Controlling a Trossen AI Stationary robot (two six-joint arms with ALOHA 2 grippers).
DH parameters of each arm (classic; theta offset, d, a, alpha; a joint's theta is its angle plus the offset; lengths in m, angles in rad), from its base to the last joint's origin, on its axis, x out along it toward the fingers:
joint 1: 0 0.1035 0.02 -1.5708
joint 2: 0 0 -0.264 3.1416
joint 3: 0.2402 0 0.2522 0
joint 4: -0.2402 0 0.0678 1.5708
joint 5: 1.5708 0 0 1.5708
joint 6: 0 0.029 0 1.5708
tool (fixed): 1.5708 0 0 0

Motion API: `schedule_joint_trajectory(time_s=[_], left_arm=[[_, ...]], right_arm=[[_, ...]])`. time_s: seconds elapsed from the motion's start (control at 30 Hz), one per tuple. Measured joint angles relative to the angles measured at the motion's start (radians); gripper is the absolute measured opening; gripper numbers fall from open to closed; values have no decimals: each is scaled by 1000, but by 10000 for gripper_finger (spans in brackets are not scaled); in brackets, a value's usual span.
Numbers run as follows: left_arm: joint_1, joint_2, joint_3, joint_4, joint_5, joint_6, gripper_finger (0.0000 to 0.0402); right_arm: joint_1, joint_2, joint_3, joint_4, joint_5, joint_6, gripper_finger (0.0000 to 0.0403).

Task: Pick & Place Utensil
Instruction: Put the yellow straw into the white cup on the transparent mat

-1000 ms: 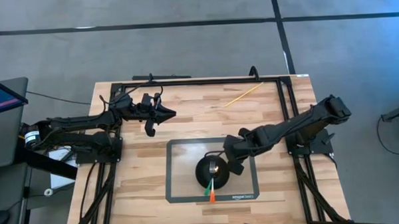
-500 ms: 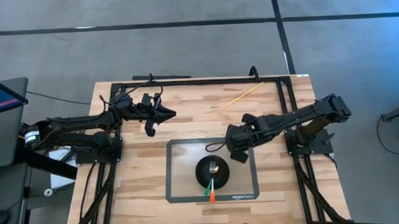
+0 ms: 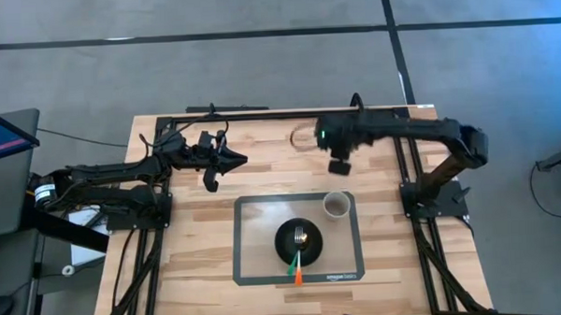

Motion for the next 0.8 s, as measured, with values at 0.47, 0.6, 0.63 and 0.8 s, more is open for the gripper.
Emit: schedule_joint_trajectory(time_s=[0.47,0.6,0.63,0.8], left_arm=[[0,0,0,-3,0,0,40],[-1,0,0,-12,0,0,40],[-1,0,0,-13,0,0,40],[-1,0,0,-13,0,0,40]], right_arm=[[-369,91,-232,523,-455,-412,98],[-375,195,-232,525,-439,-429,98],[-375,223,-228,520,-417,-430,98],[-375,325,-175,534,-307,-436,98]])
